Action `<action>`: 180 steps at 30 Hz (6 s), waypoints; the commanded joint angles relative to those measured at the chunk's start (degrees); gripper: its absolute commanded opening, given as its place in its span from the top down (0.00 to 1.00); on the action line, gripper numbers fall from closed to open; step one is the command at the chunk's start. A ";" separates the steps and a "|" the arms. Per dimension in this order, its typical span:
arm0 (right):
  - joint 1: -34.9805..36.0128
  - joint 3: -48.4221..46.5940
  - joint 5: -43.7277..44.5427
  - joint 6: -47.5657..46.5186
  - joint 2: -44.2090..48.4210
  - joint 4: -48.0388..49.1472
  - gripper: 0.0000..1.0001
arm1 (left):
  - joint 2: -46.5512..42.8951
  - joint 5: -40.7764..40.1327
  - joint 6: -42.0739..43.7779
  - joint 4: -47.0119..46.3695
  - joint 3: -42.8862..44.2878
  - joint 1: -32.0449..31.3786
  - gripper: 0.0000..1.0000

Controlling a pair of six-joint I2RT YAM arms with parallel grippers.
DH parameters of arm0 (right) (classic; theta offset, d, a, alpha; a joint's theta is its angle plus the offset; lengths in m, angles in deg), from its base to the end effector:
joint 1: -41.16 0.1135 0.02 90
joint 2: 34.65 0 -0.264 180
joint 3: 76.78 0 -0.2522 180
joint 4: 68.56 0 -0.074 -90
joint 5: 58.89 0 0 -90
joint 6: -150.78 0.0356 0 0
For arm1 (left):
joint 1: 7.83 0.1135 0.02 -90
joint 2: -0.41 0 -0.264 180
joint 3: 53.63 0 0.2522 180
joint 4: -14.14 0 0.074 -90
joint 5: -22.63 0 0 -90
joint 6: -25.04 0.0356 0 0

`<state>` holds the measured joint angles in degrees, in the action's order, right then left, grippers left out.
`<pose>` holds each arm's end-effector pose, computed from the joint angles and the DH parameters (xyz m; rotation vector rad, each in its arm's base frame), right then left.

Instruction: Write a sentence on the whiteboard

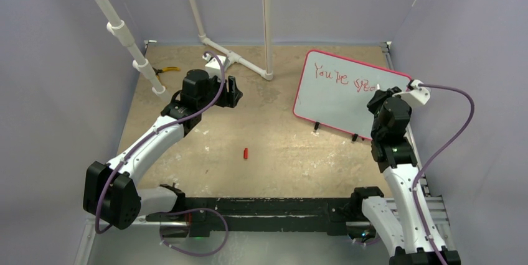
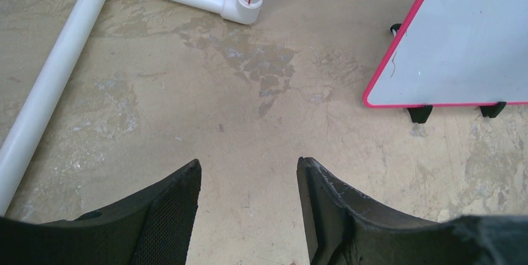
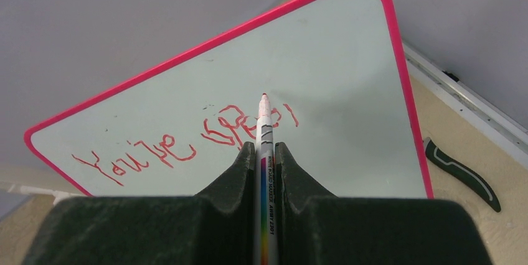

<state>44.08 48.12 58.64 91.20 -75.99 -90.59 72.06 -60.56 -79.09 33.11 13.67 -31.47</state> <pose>0.1718 -0.0077 0.3327 0.7371 1.5305 0.0224 0.2629 -0.1197 0.3017 0.2455 2.0007 -0.5423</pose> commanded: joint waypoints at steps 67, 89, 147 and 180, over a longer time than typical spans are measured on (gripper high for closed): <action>-0.23 0.26 3.57 -1.76 -2.38 4.95 1.00 | -1.35 0.25 -0.31 -2.23 -0.23 0.33 0.43; -0.23 -0.16 4.19 1.31 0.34 -1.94 1.00 | -1.78 0.69 -0.59 -2.31 -0.27 0.35 0.43; -1.86 1.71 2.39 1.67 -1.22 -2.90 1.00 | -1.61 1.08 -0.82 -2.49 -0.32 0.35 0.43; -1.87 -2.95 3.94 0.26 -1.84 0.24 1.00 | -1.78 0.76 -0.72 -2.45 -0.30 0.34 0.43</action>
<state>42.59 47.90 61.44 92.05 -77.78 -92.58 71.74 -60.17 -79.33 33.09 13.67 -31.47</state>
